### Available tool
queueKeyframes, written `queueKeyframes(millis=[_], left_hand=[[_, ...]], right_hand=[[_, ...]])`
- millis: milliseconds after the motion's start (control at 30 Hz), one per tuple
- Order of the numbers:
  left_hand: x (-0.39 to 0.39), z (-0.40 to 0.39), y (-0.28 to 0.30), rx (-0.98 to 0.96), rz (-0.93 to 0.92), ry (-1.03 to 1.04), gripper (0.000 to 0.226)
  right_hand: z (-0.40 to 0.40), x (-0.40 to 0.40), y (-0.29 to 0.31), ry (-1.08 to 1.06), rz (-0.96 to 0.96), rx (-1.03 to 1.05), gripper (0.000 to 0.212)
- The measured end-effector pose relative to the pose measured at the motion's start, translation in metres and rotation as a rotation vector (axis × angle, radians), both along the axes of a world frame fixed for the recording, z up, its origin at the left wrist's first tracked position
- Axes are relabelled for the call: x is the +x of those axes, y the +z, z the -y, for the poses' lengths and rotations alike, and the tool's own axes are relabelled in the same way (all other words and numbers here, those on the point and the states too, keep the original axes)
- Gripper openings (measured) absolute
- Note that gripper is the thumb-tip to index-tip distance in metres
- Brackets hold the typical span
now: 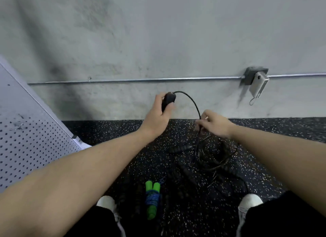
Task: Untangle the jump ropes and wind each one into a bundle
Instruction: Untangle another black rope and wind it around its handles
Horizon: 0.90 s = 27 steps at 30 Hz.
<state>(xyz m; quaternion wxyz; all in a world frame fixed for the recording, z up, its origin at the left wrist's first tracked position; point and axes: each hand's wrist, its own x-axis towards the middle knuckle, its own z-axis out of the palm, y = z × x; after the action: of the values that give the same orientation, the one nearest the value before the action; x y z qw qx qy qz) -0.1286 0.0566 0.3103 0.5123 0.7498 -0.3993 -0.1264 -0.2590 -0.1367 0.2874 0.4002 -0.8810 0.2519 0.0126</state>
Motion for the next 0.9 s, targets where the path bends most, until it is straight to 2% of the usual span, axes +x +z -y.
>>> queueKeyframes(millis=[133, 367, 433, 533, 600, 633, 700, 767, 900], left_hand=[[-0.016, 0.003, 0.032, 0.029, -0.189, 0.085, 0.029], [-0.058, 0.012, 0.045, 0.046, -0.51, -0.038, 0.018], [-0.064, 0.015, 0.041, 0.094, -0.522, -0.072, 0.019], [-0.072, 0.022, 0.041, 0.135, -0.417, -0.049, 0.017], [-0.073, 0.028, 0.045, 0.048, -0.427, -0.038, 0.016], [-0.072, 0.031, 0.047, -0.017, -0.466, -0.029, 0.018], [-0.069, 0.038, 0.052, -0.156, -0.56, 0.022, 0.02], [-0.062, 0.044, 0.061, -0.299, -0.665, 0.085, 0.013], [-0.035, 0.056, 0.075, -0.516, -0.874, 0.095, 0.003]], right_hand=[[-0.005, -0.014, 0.056, -0.119, 0.198, 0.262, 0.016], [-0.03, -0.02, 0.133, -0.159, 0.46, 0.393, 0.013], [-0.033, -0.018, 0.142, -0.172, 0.512, 0.443, 0.012], [-0.037, -0.015, 0.145, -0.188, 0.582, 0.522, 0.011], [-0.036, -0.013, 0.141, -0.219, 0.621, 0.56, 0.016], [-0.032, -0.012, 0.137, -0.23, 0.621, 0.572, 0.025], [-0.02, -0.012, 0.122, -0.201, 0.549, 0.584, 0.045], [-0.006, -0.019, 0.097, -0.074, 0.369, 0.519, 0.049], [0.011, -0.037, 0.053, 0.371, -0.114, -0.027, 0.028]])
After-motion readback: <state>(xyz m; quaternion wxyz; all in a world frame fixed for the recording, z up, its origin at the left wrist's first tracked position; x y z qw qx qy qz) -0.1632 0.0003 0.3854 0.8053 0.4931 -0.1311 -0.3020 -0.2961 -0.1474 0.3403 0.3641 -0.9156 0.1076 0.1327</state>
